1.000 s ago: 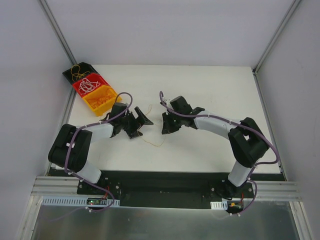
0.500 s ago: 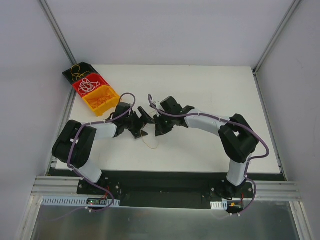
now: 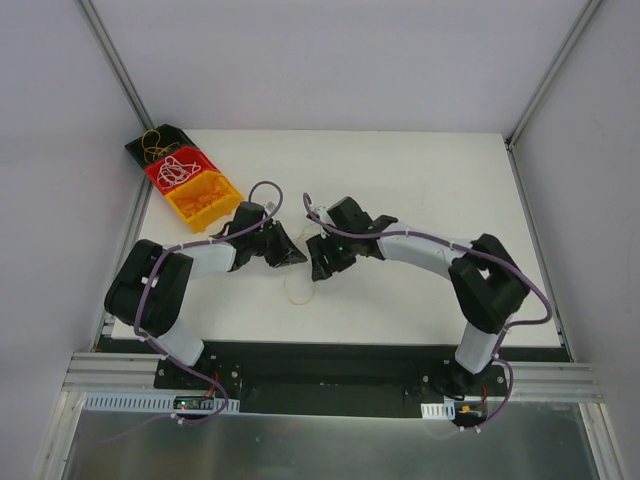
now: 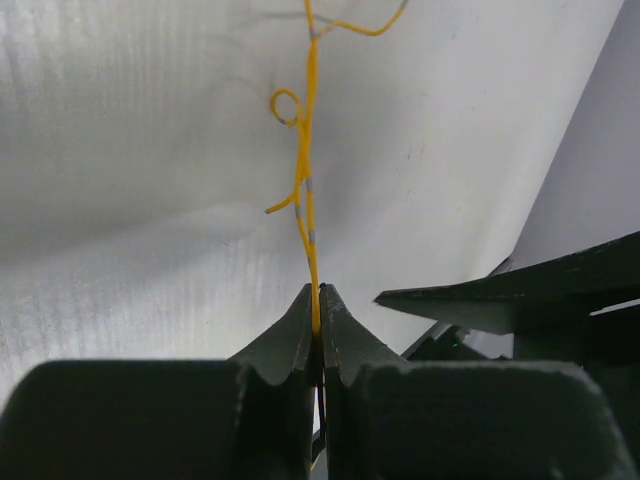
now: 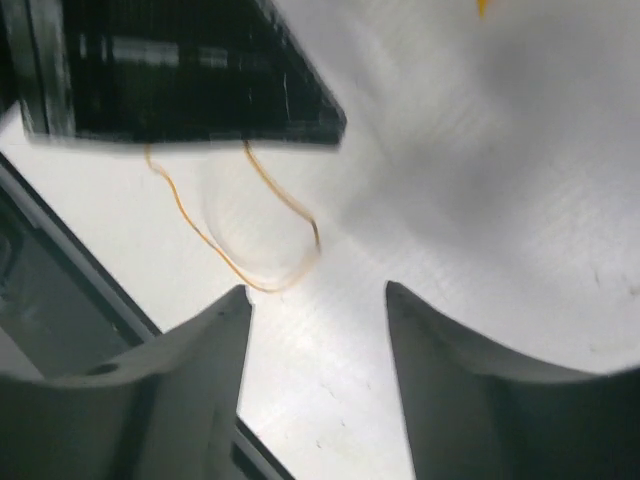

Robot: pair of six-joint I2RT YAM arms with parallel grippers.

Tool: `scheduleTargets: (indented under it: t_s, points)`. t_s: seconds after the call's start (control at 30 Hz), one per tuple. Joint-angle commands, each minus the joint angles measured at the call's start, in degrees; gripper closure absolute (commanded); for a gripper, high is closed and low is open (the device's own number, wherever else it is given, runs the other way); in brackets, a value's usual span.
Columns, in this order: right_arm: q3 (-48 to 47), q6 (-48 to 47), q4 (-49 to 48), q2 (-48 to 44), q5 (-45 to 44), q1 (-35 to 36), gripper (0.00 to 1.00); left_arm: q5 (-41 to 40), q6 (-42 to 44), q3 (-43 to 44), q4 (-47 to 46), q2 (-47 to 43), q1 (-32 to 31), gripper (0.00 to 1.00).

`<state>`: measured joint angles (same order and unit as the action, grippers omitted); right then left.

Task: Untangle the cables

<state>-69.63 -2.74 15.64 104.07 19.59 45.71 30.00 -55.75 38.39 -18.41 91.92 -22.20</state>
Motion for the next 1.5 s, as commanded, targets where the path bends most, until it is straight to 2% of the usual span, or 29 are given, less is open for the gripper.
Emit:
scheduleTargets:
  t_s: [0.0, 0.1, 0.17, 0.4, 0.53, 0.7, 0.77, 0.93, 1.03, 1.07, 1.1, 1.17, 1.3, 1.4, 1.47]
  points:
    - [6.4, -1.1, 3.1, -13.8, -0.3, -1.8, 0.33, 2.0, 20.4, 8.0, 13.4, -3.0, -2.0, 1.0]
    - [7.8, -2.7, 2.3, -19.8, 3.1, -4.2, 0.25, 7.4, 27.6, 8.9, 14.6, -5.0, -3.1, 1.0]
    - [8.4, -4.0, -2.0, -21.5, 7.9, -5.5, 0.22, 12.1, 31.6, 9.2, 15.3, -6.4, -3.9, 1.0]
    - [6.4, -5.6, -18.0, -19.4, 28.4, -9.8, 0.18, 23.9, 38.6, 9.9, 18.2, -12.1, -6.8, 1.0]
    - [5.5, -7.6, -19.1, -17.1, 37.4, -10.0, 0.19, 27.8, 40.0, 9.5, 18.2, -16.2, -7.5, 1.0]
    - [6.1, -10.8, -17.3, -17.1, 37.8, -10.0, 0.22, 31.8, 41.7, 9.2, 19.7, -19.7, -7.9, 1.0]
    - [6.9, -11.1, -17.4, -17.4, 38.1, -10.0, 0.28, 32.6, 41.9, 9.2, 19.8, -20.4, -7.9, 1.0]
    - [11.1, -7.4, -22.0, -20.0, 38.0, -9.9, 0.63, 32.1, 43.2, 9.6, 21.4, -21.1, -7.9, 1.0]
    - [11.9, -6.1, -21.8, -20.1, 38.8, -9.7, 0.73, 32.2, 43.3, 9.9, 21.7, -20.9, -7.9, 1.0]
    - [12.0, -6.4, -21.2, -20.1, 38.8, -9.4, 0.74, 32.4, 43.4, 10.0, 21.7, -21.1, -7.9, 1.0]
    - [12.3, -6.6, -21.0, -20.2, 38.3, -9.2, 0.7, 32.5, 43.4, 10.2, 21.7, -21.0, -7.9, 1.0]
    - [13.0, -6.8, -21.3, -20.8, 37.4, -9.2, 0.57, 32.7, 43.7, 10.5, 21.7, -21.2, -7.9, 1.0]
    - [12.8, -7.0, -21.3, -21.0, 37.9, -9.2, 0.49, 34.0, 44.1, 10.7, 22.2, -21.5, -7.9, 1.0]
    - [12.5, -7.4, -21.0, -21.0, 37.9, -8.8, 0.52, 34.7, 44.2, 11.2, 22.7, -21.3, -7.9, 1.0]
    - [12.1, -7.3, -21.0, -20.6, 38.7, -8.4, 0.62, 35.0, 44.1, 11.5, 22.9, -21.4, -7.9, 1.0]
